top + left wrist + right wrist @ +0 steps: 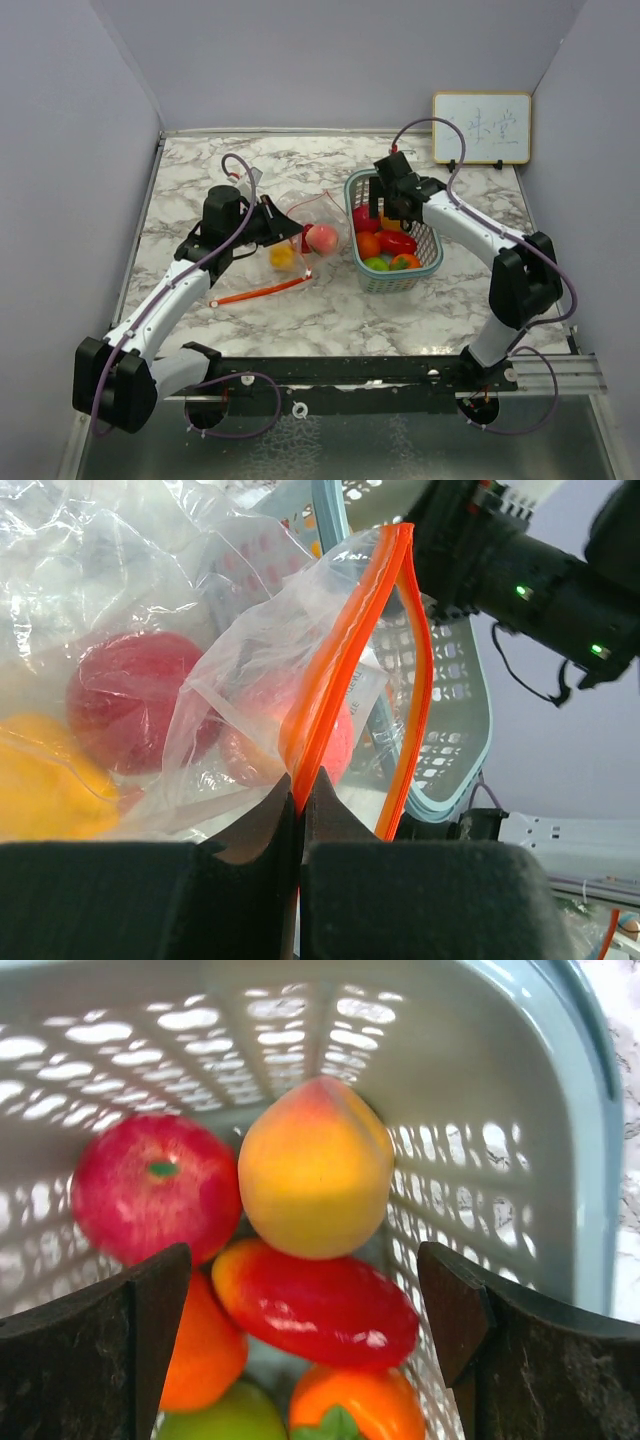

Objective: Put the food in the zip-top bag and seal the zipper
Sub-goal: Pick up the fake fruit from the bin.

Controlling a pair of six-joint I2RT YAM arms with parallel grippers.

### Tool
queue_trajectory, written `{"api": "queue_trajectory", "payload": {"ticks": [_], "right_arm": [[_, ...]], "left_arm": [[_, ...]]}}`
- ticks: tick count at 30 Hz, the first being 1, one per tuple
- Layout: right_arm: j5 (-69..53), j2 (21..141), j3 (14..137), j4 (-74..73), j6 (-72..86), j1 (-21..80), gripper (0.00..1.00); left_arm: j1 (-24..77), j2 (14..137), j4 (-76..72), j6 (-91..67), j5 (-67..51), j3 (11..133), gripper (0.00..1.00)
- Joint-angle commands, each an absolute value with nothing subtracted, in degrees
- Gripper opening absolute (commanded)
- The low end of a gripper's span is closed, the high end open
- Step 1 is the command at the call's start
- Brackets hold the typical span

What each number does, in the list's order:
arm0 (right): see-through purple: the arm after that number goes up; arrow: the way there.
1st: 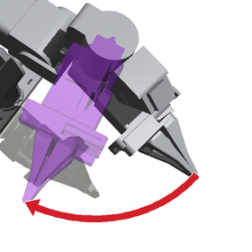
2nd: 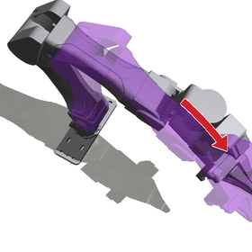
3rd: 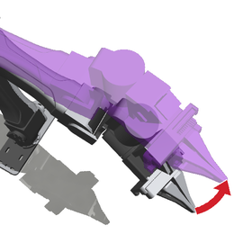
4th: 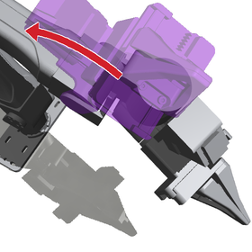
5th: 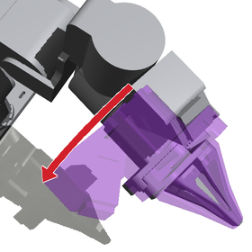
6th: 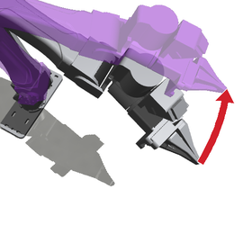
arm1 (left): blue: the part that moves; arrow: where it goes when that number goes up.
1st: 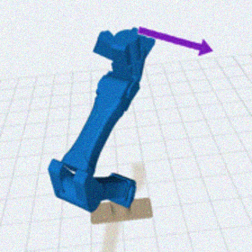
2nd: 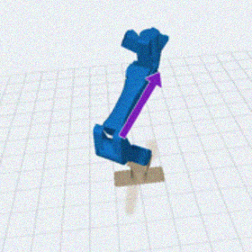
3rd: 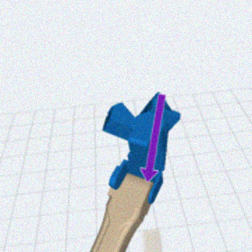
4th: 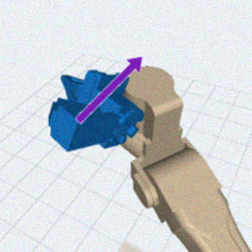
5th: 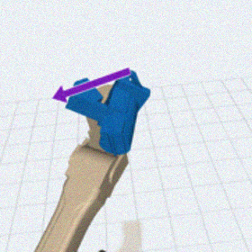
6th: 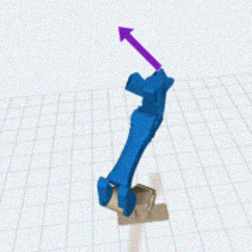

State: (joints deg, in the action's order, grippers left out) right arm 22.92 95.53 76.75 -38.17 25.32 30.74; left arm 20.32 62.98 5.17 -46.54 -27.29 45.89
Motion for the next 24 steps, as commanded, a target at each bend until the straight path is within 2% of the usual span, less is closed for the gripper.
{"api": "queue_trajectory", "payload": {"ticks": [1, 6, 12, 14, 15, 20, 24], "right_arm": [[30.0, 100.9, 78.3, -31.4, 27.3, 30.4, 0.95], [30.1, 105.4, 77.9, -27.7, 27.8, 30.3, 0.93], [35.8, 107.9, 74.7, -20.7, 30.0, 30.3, 0.88], [35.6, 108.5, 73.7, -18.3, 29.7, 30.3, 0.73], [35.6, 108.2, 73.3, -18.1, 30.4, 30.4, 0.69], [33.9, 100.3, 65.3, -8.7, 26.8, 30.5, 0.70], [35.0, 101.2, 67.4, -12.5, 26.1, 30.5, 0.76]], "left_arm": [[20.0, 63.5, 2.1, -44.7, -30.8, 45.5, 0.00], [20.0, 63.8, 2.6, -43.7, -30.8, 45.9, 0.00], [20.0, 64.4, 2.5, -43.8, -30.9, 45.9, 0.00], [20.0, 64.5, 2.3, -44.1, -31.0, 45.7, 0.00], [20.0, 64.5, 2.3, -44.2, -31.1, 45.8, 0.00], [20.0, 63.8, 2.0, -44.5, -31.0, 45.4, 0.00], [20.0, 63.7, 0.5, -45.5, -31.7, 44.5, 0.00]]}}
